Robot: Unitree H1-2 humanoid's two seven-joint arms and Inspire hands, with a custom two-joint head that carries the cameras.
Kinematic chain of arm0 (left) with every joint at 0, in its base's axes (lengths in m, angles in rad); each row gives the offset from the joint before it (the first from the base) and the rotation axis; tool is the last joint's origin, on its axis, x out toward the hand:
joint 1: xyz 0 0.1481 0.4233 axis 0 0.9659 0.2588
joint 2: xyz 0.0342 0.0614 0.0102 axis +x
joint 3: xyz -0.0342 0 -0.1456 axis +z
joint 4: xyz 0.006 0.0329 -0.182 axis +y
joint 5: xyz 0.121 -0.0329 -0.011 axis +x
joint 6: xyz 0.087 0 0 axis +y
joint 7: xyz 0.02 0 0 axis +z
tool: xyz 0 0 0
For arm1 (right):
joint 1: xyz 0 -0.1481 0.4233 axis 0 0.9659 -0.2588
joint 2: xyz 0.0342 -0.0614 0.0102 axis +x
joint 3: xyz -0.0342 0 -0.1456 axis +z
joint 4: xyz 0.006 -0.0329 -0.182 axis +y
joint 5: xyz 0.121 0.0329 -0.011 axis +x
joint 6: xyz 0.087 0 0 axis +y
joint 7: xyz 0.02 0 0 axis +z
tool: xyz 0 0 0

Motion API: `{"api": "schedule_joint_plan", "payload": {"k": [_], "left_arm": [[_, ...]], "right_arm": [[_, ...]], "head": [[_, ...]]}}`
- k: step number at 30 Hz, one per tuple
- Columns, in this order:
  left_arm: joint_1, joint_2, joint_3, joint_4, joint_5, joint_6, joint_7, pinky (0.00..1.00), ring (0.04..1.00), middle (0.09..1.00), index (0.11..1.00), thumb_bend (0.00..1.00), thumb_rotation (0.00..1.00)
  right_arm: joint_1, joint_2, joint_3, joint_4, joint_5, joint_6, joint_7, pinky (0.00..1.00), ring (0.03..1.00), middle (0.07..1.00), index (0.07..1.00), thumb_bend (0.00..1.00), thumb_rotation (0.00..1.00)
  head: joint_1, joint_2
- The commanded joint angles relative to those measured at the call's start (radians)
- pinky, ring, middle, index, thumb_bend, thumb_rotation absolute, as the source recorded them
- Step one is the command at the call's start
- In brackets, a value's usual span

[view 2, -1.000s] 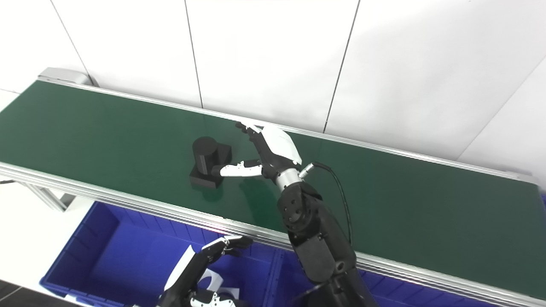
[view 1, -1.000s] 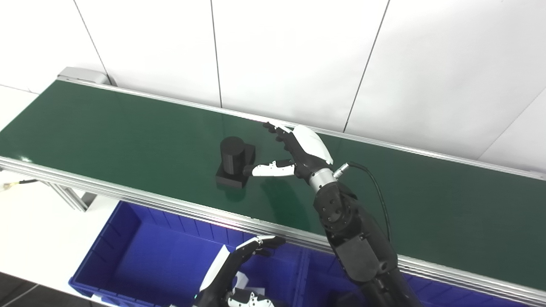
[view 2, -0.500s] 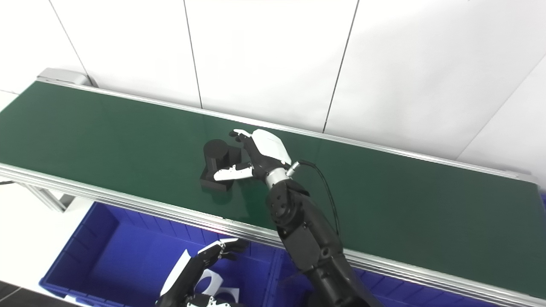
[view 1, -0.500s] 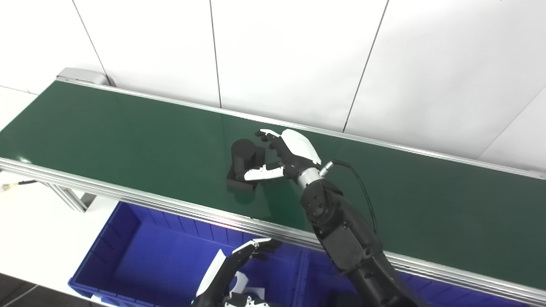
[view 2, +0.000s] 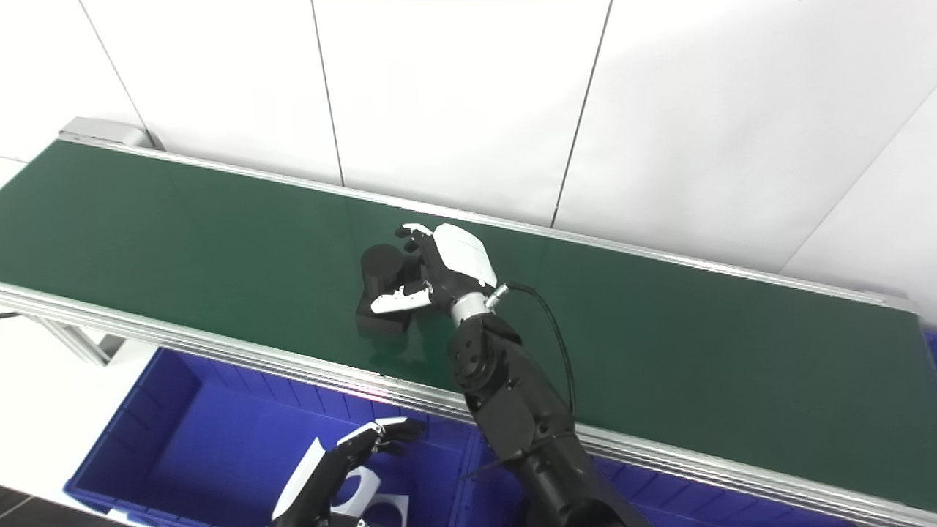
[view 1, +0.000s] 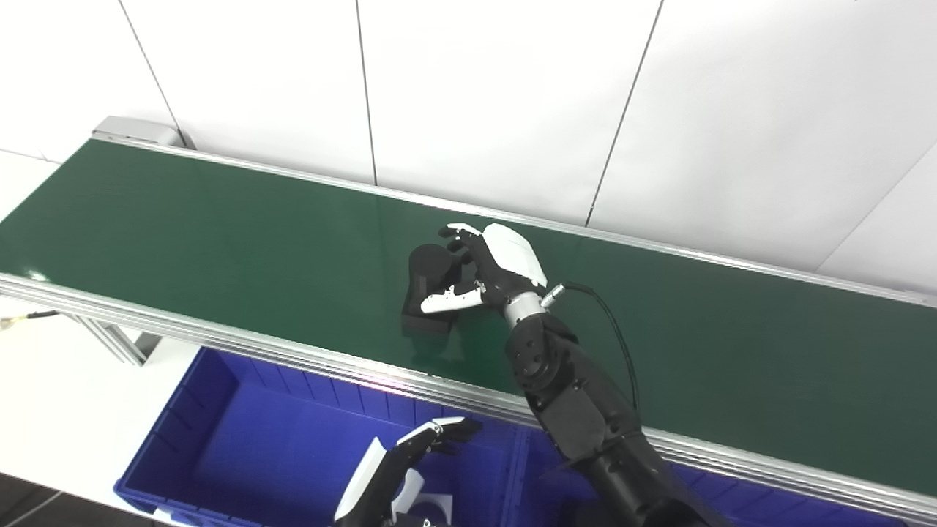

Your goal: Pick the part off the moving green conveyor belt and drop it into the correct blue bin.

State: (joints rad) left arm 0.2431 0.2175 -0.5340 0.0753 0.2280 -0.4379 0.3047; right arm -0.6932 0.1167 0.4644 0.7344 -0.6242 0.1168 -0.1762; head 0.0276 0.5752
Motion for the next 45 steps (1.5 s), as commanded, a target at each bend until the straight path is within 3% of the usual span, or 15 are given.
{"api": "schedule_joint_plan", "payload": {"k": [1, 4, 7, 12, 21, 26, 31, 37, 39, 45], "left_arm": [[0.008, -0.002, 0.000, -0.036, 0.003, -0.032, 0.003, 0.71, 0.764, 0.787, 0.764, 0.94, 0.36], [0.009, -0.001, 0.001, -0.037, -0.005, -0.032, -0.003, 0.71, 0.764, 0.788, 0.764, 0.94, 0.36], [0.006, 0.002, -0.001, -0.038, -0.012, -0.032, -0.003, 0.70, 0.762, 0.785, 0.763, 0.93, 0.36], [0.002, 0.006, 0.000, -0.035, -0.031, -0.032, -0.008, 0.71, 0.766, 0.787, 0.763, 0.92, 0.35], [0.004, 0.010, 0.011, -0.034, -0.051, -0.032, -0.031, 0.69, 0.767, 0.794, 0.766, 0.93, 0.33], [0.008, 0.013, 0.025, -0.041, -0.049, -0.031, -0.042, 0.69, 0.764, 0.794, 0.768, 0.93, 0.33], [0.011, 0.010, 0.033, -0.052, -0.054, -0.032, -0.051, 0.72, 0.775, 0.796, 0.777, 0.92, 0.35], [0.018, 0.011, 0.055, -0.074, -0.049, -0.032, -0.072, 0.76, 0.798, 0.808, 0.793, 0.88, 0.38], [0.020, 0.013, 0.067, -0.085, -0.052, -0.031, -0.086, 0.76, 0.801, 0.811, 0.798, 0.88, 0.39], [0.021, 0.012, 0.103, -0.116, -0.084, -0.031, -0.143, 0.71, 0.784, 0.803, 0.792, 0.86, 0.33]], "right_arm": [[-0.030, 0.036, -0.004, 0.013, -0.002, -0.075, -0.076, 0.36, 0.440, 0.466, 0.577, 0.55, 0.02], [-0.025, 0.038, 0.001, 0.025, -0.006, -0.080, -0.109, 0.32, 0.397, 0.435, 0.538, 0.52, 0.00], [-0.018, 0.038, 0.000, 0.032, -0.005, -0.087, -0.139, 0.30, 0.371, 0.469, 0.503, 0.52, 0.00], [-0.005, 0.028, 0.011, 0.029, -0.028, -0.090, -0.194, 0.33, 0.386, 0.423, 0.537, 0.51, 0.00], [0.062, 0.011, -0.019, -0.095, -0.023, -0.094, -0.228, 0.33, 0.402, 0.431, 0.534, 0.52, 0.00], [0.133, -0.006, -0.039, -0.256, -0.031, -0.053, -0.204, 0.27, 0.346, 0.416, 0.533, 0.51, 0.00], [0.244, -0.051, -0.077, -0.516, -0.025, 0.011, -0.119, 0.30, 0.373, 0.424, 0.533, 0.51, 0.00], [0.355, -0.100, -0.119, -0.734, -0.024, 0.044, -0.043, 0.28, 0.353, 0.417, 0.535, 0.51, 0.00], [0.393, -0.112, -0.135, -0.803, -0.021, 0.066, -0.012, 0.27, 0.337, 0.462, 0.502, 0.52, 0.00], [0.518, -0.153, -0.170, -0.975, -0.021, 0.095, 0.068, 0.25, 0.322, 0.478, 0.489, 0.53, 0.00]], "head": [[-0.002, 0.004], [-0.003, 0.006], [-0.005, 0.009], [-0.013, 0.009], [-0.034, 0.023], [-0.068, 0.047], [-0.111, 0.085], [-0.137, 0.125], [-0.147, 0.139], [-0.180, 0.189]]}}
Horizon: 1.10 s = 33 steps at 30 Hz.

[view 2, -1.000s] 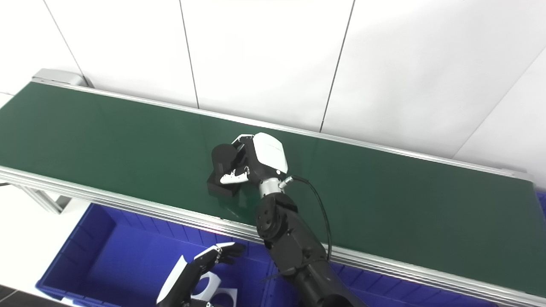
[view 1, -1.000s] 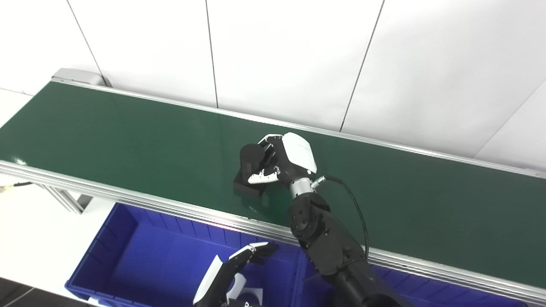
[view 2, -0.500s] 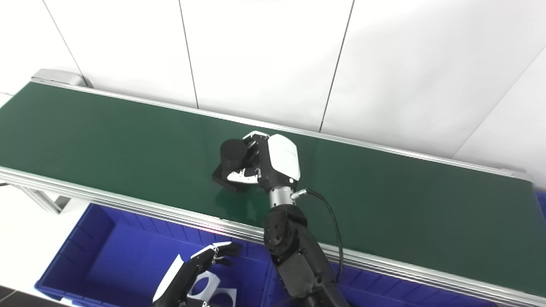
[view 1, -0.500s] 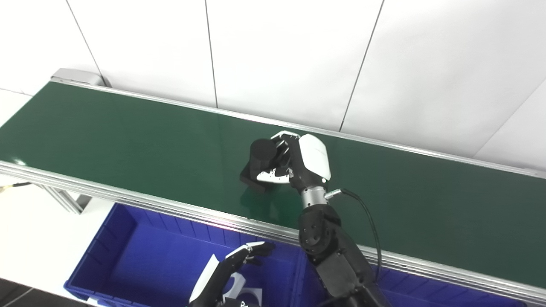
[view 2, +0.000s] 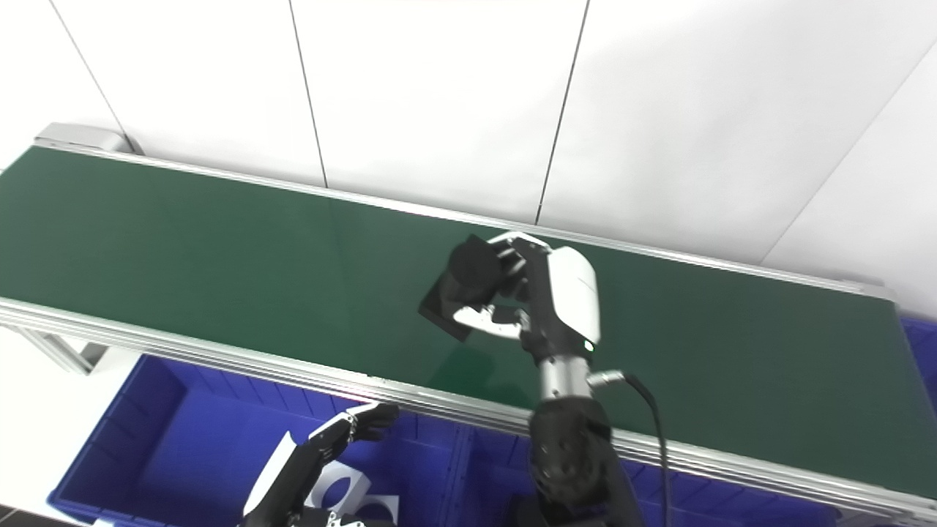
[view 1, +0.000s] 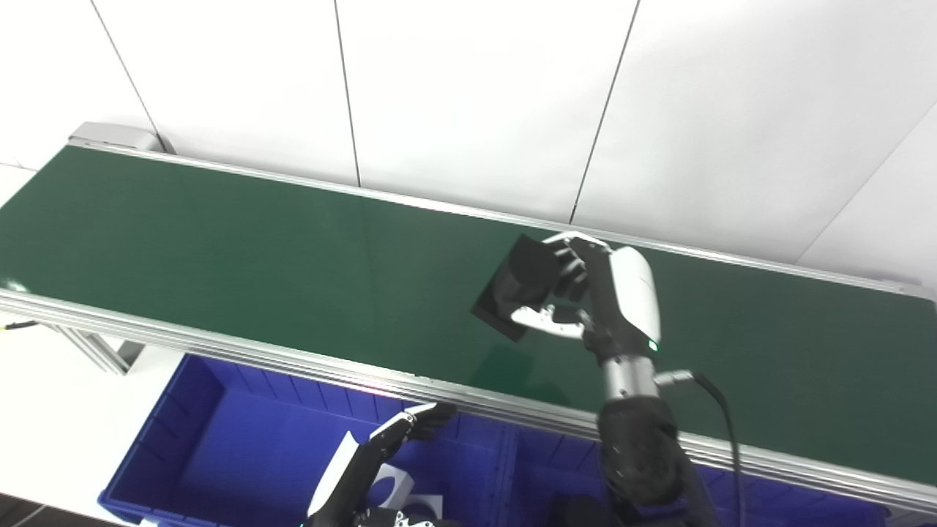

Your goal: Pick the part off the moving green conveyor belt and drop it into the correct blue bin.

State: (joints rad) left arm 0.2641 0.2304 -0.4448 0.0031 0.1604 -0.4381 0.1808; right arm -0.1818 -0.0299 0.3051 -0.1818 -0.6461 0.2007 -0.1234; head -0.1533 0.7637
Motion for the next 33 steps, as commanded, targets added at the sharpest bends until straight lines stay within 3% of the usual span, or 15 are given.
{"api": "schedule_joint_plan", "payload": {"k": [1, 8, 13, 16, 19, 24, 30, 33], "left_arm": [[0.000, -0.003, 0.020, -0.047, -0.022, -0.031, -0.029, 0.71, 0.783, 0.803, 0.791, 0.86, 0.32], [-0.015, -0.024, 0.070, -0.060, -0.028, -0.030, -0.085, 0.69, 0.766, 0.794, 0.788, 0.89, 0.32], [-0.036, -0.036, 0.110, -0.065, -0.042, -0.024, -0.135, 0.67, 0.763, 0.785, 0.777, 0.90, 0.34], [-0.058, -0.040, 0.133, -0.065, -0.051, -0.026, -0.158, 0.67, 0.752, 0.778, 0.774, 0.91, 0.36], [-0.084, -0.037, 0.154, -0.064, -0.068, -0.022, -0.187, 0.66, 0.747, 0.771, 0.763, 0.91, 0.33], [-0.111, -0.027, 0.176, -0.053, -0.073, -0.024, -0.228, 0.65, 0.753, 0.778, 0.764, 0.90, 0.31], [-0.114, -0.022, 0.194, -0.056, -0.081, -0.022, -0.269, 0.64, 0.758, 0.781, 0.763, 0.88, 0.29], [-0.112, -0.025, 0.200, -0.053, -0.085, -0.023, -0.283, 0.65, 0.756, 0.780, 0.766, 0.88, 0.29]], "right_arm": [[0.023, -0.012, -0.016, -0.079, 0.002, 0.014, 0.028, 0.25, 0.322, 0.478, 0.489, 0.53, 0.00], [0.185, -0.075, -0.045, -0.204, 0.021, 0.011, 0.115, 0.25, 0.325, 0.444, 0.508, 0.52, 0.00], [0.323, -0.130, -0.065, -0.255, 0.031, -0.005, 0.135, 0.25, 0.328, 0.412, 0.529, 0.52, 0.00], [0.382, -0.147, -0.076, -0.288, 0.031, 0.000, 0.152, 0.25, 0.321, 0.470, 0.495, 0.52, 0.00], [0.441, -0.160, -0.090, -0.305, 0.032, -0.013, 0.145, 0.29, 0.358, 0.416, 0.530, 0.52, 0.00], [0.508, -0.176, -0.111, -0.284, -0.010, -0.072, 0.085, 0.29, 0.349, 0.443, 0.511, 0.52, 0.00], [0.569, -0.179, -0.149, -0.304, -0.048, -0.046, 0.084, 0.35, 0.419, 0.412, 0.526, 0.52, 0.00], [0.588, -0.178, -0.174, -0.302, -0.060, -0.036, 0.083, 0.30, 0.374, 0.404, 0.519, 0.52, 0.00]], "head": [[-0.002, 0.002], [-0.067, 0.055], [-0.119, 0.088], [-0.168, 0.124], [-0.196, 0.138], [-0.210, 0.138], [-0.210, 0.138], [-0.208, 0.135]]}}
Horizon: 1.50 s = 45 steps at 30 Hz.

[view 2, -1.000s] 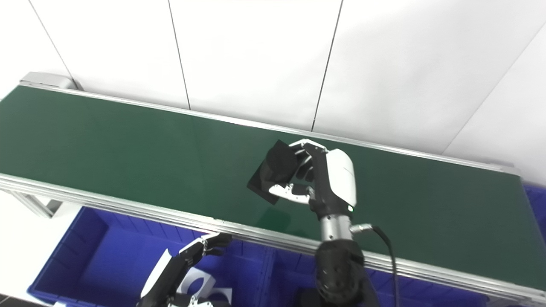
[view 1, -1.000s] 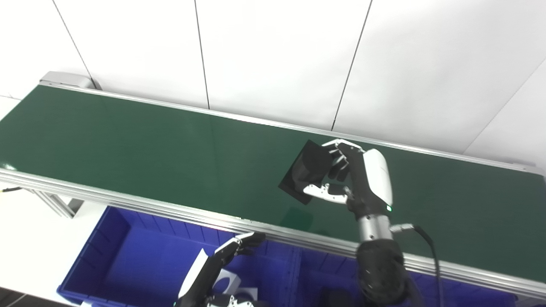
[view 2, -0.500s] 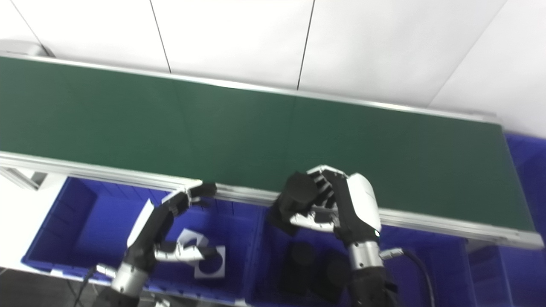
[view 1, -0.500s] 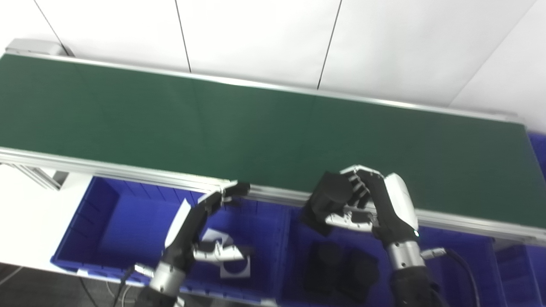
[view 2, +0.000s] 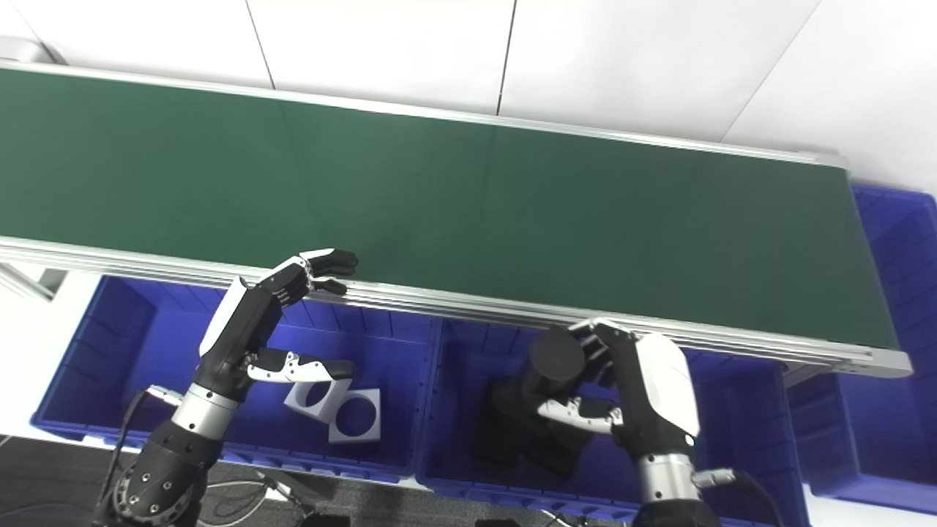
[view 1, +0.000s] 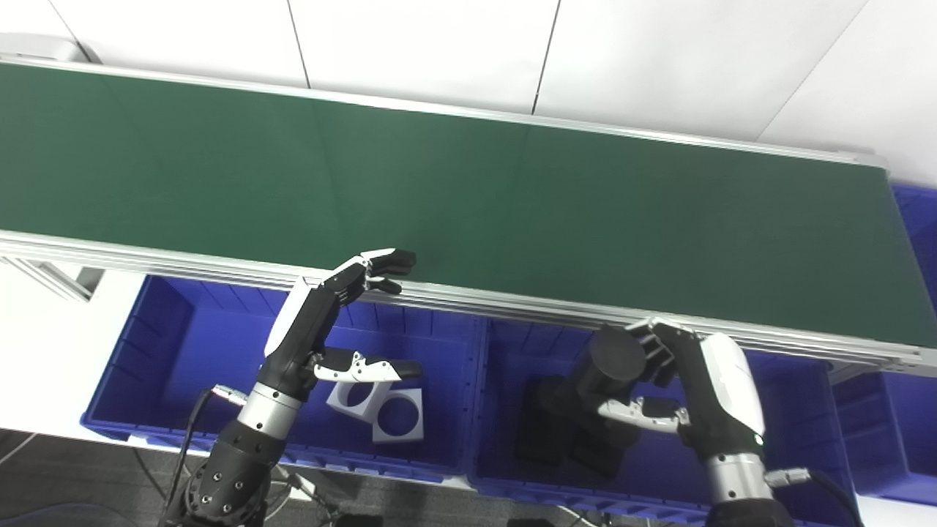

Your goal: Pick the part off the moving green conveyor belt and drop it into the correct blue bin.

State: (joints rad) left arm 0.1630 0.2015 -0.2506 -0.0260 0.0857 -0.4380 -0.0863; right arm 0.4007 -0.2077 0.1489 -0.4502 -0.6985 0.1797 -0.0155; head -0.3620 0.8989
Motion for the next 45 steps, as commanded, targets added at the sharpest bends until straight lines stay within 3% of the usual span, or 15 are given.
{"api": "schedule_joint_plan", "payload": {"k": [1, 4, 6, 7, 8, 9, 10, 12, 15, 19, 26, 36, 45], "left_arm": [[-0.009, 0.003, 0.007, -0.021, -0.014, -0.023, -0.020, 0.66, 0.760, 0.782, 0.768, 0.88, 0.29], [-0.005, 0.003, 0.006, -0.020, -0.025, -0.015, -0.039, 0.67, 0.767, 0.789, 0.773, 0.87, 0.29], [-0.001, 0.002, 0.007, -0.025, -0.027, -0.008, -0.050, 0.69, 0.778, 0.796, 0.781, 0.87, 0.29], [0.001, 0.001, 0.008, -0.026, -0.027, -0.006, -0.053, 0.70, 0.777, 0.795, 0.781, 0.87, 0.29], [0.003, -0.001, 0.011, -0.027, -0.025, -0.007, -0.055, 0.70, 0.779, 0.797, 0.780, 0.87, 0.29], [0.005, -0.002, 0.013, -0.028, -0.023, -0.007, -0.056, 0.69, 0.780, 0.798, 0.780, 0.87, 0.29], [0.008, -0.004, 0.017, -0.030, -0.022, -0.005, -0.056, 0.69, 0.779, 0.798, 0.779, 0.87, 0.29], [0.012, -0.006, 0.021, -0.035, -0.019, 0.002, -0.057, 0.69, 0.779, 0.798, 0.778, 0.87, 0.29], [0.014, -0.006, 0.024, -0.039, -0.012, 0.009, -0.061, 0.69, 0.784, 0.803, 0.784, 0.87, 0.31], [0.014, -0.002, 0.024, -0.042, -0.011, 0.019, -0.069, 0.70, 0.792, 0.812, 0.793, 0.86, 0.31], [0.008, 0.000, 0.027, -0.027, -0.010, 0.021, -0.084, 0.70, 0.794, 0.813, 0.799, 0.87, 0.31], [-0.006, 0.004, 0.024, 0.005, -0.002, 0.008, -0.103, 0.70, 0.797, 0.813, 0.805, 0.86, 0.30], [-0.006, -0.002, 0.025, 0.010, 0.011, 0.014, -0.104, 0.69, 0.798, 0.818, 0.807, 0.86, 0.30]], "right_arm": [[0.010, -0.001, -0.028, -0.027, -0.005, -0.022, -0.030, 0.33, 0.395, 0.410, 0.519, 0.52, 0.00], [0.012, 0.003, -0.051, -0.001, -0.018, -0.024, -0.041, 0.44, 0.476, 0.436, 0.528, 0.52, 0.00], [0.009, 0.003, -0.058, 0.014, -0.037, 0.001, -0.026, 0.59, 0.595, 0.481, 0.502, 0.52, 0.00], [0.008, 0.003, -0.059, 0.018, -0.047, 0.016, -0.017, 0.70, 0.688, 0.597, 0.499, 0.52, 0.07], [0.007, 0.003, -0.060, 0.020, -0.055, 0.037, 0.001, 0.80, 0.783, 0.711, 0.579, 0.58, 0.14], [0.006, 0.003, -0.061, 0.022, -0.059, 0.054, 0.018, 0.84, 0.829, 0.761, 0.670, 0.64, 0.17], [0.003, 0.000, -0.060, 0.021, -0.064, 0.081, 0.048, 0.87, 0.867, 0.803, 0.731, 0.67, 0.21], [-0.001, -0.006, -0.056, 0.021, -0.074, 0.118, 0.089, 0.89, 0.889, 0.830, 0.761, 0.68, 0.25], [-0.006, -0.012, -0.048, 0.017, -0.095, 0.155, 0.133, 0.92, 0.921, 0.878, 0.837, 0.74, 0.37], [-0.003, -0.017, -0.037, 0.004, -0.116, 0.171, 0.171, 0.91, 0.934, 0.913, 0.878, 0.79, 0.46], [0.007, 0.005, -0.018, -0.022, -0.130, 0.170, 0.183, 0.86, 0.933, 0.923, 0.884, 0.83, 0.46], [-0.001, 0.074, 0.044, 0.001, 0.011, 0.000, 0.069, 0.66, 0.821, 0.893, 0.929, 0.88, 0.54], [-0.020, 0.117, 0.089, 0.090, 0.138, -0.138, 0.005, 0.70, 0.831, 0.912, 0.957, 0.87, 0.52]], "head": [[0.002, -0.001], [0.011, -0.005], [0.016, -0.007], [0.016, -0.007], [0.016, -0.007], [0.016, -0.007], [0.016, -0.008], [0.016, -0.008], [0.017, -0.008], [0.016, -0.007], [0.017, -0.011], [0.033, -0.018], [0.051, -0.027]]}}
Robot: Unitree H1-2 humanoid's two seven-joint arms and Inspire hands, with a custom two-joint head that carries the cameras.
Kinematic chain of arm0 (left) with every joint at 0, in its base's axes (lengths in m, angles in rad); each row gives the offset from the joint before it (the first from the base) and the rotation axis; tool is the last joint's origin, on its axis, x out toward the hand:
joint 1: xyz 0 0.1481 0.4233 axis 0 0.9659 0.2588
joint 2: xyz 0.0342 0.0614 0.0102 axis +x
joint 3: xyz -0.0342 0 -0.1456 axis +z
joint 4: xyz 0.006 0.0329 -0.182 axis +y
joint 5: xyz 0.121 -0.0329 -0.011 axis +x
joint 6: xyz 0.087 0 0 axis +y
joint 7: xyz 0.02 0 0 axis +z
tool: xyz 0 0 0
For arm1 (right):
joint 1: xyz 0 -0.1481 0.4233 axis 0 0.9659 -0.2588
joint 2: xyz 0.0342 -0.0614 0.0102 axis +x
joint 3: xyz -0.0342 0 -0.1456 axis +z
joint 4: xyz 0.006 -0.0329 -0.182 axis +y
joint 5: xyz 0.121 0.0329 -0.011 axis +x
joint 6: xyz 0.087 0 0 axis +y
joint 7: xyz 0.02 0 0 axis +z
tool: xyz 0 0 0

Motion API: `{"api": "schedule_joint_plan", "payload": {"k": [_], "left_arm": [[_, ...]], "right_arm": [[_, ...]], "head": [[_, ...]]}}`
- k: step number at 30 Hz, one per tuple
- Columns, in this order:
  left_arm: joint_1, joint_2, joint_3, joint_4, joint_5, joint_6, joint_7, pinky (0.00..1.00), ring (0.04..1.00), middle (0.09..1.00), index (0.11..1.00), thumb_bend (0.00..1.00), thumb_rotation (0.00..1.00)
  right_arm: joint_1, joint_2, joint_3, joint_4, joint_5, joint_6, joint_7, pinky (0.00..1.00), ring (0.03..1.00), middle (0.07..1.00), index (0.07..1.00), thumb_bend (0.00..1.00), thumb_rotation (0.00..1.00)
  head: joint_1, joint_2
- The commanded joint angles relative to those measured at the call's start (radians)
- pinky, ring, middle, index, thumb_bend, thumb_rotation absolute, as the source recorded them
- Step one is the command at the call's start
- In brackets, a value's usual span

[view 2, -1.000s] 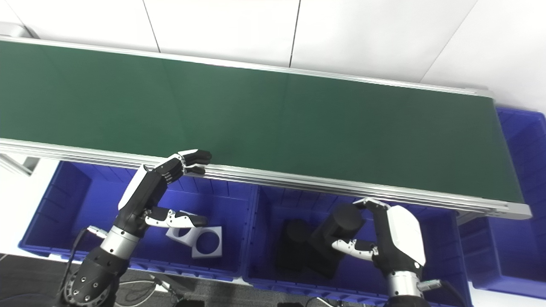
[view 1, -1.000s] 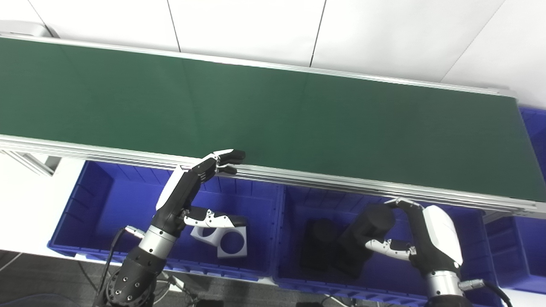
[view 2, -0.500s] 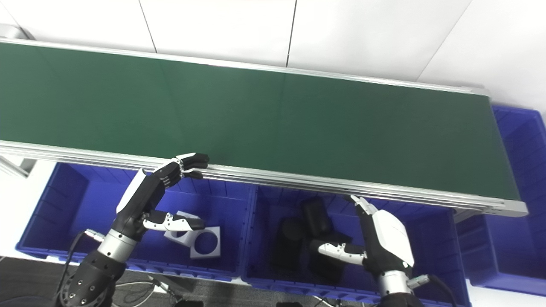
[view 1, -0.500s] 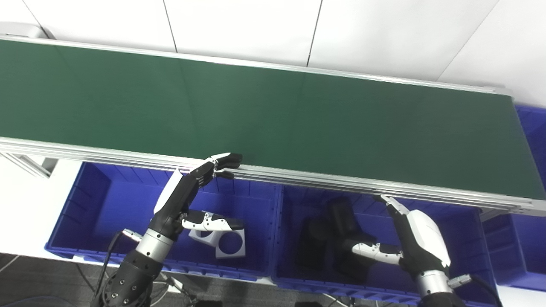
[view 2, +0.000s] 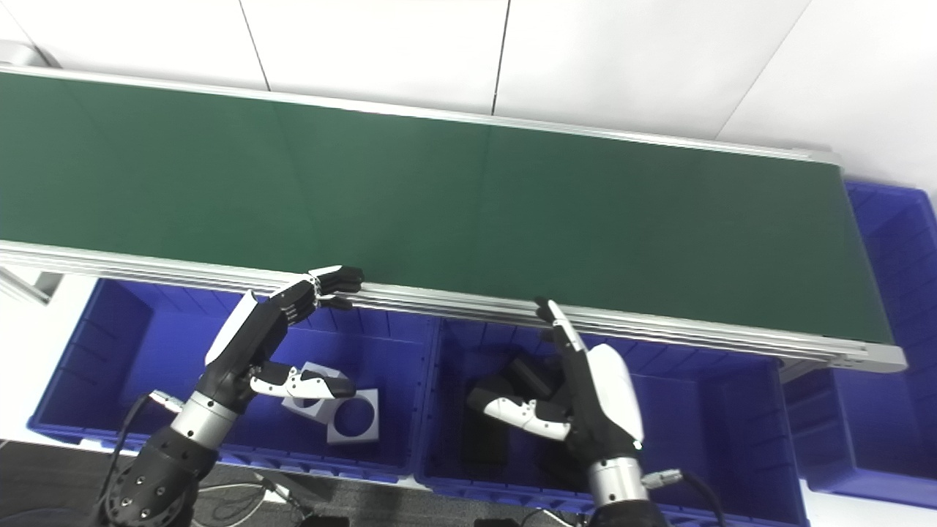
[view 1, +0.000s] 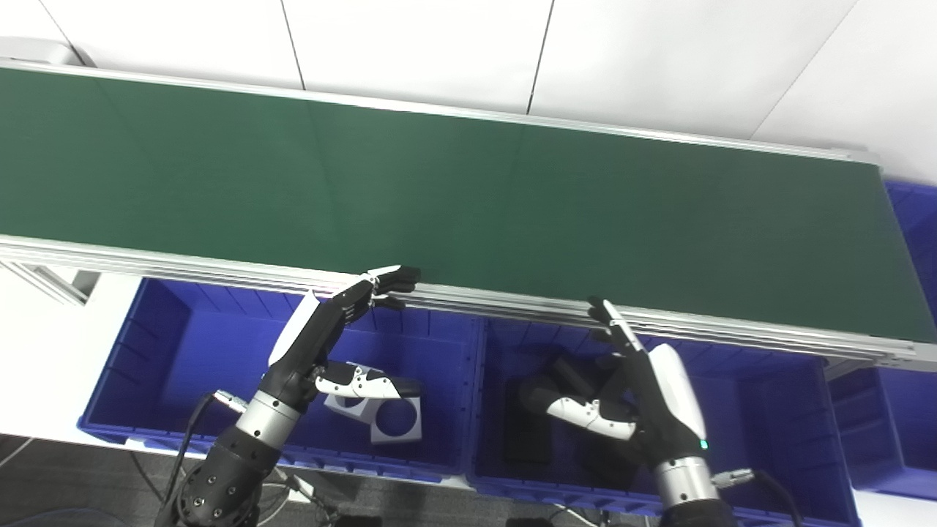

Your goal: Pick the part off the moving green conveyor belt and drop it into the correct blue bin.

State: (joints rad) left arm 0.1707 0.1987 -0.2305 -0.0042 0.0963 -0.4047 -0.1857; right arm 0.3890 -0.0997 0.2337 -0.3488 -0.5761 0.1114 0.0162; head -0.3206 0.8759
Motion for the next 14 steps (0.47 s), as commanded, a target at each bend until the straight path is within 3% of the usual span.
{"api": "schedule_joint_plan", "payload": {"k": [1, 7, 14], "left_arm": [[-0.015, -0.001, 0.004, -0.008, 0.003, -0.022, -0.004, 0.69, 0.797, 0.818, 0.807, 0.86, 0.30], [-0.020, -0.007, 0.002, 0.010, 0.012, -0.030, -0.002, 0.70, 0.803, 0.822, 0.812, 0.86, 0.31], [-0.025, -0.014, 0.002, 0.026, 0.016, -0.027, 0.000, 0.71, 0.810, 0.829, 0.811, 0.86, 0.31]], "right_arm": [[-0.011, 0.013, 0.006, -0.001, 0.033, -0.080, -0.030, 0.70, 0.833, 0.914, 0.958, 0.87, 0.52], [-0.021, 0.017, 0.007, 0.056, 0.098, -0.139, -0.051, 0.78, 0.884, 0.931, 0.972, 0.88, 0.44], [-0.014, 0.012, -0.003, 0.084, 0.120, -0.172, -0.068, 0.80, 0.882, 0.926, 0.974, 0.88, 0.41]], "head": [[0.012, -0.003], [0.022, -0.015], [0.018, -0.034]]}}
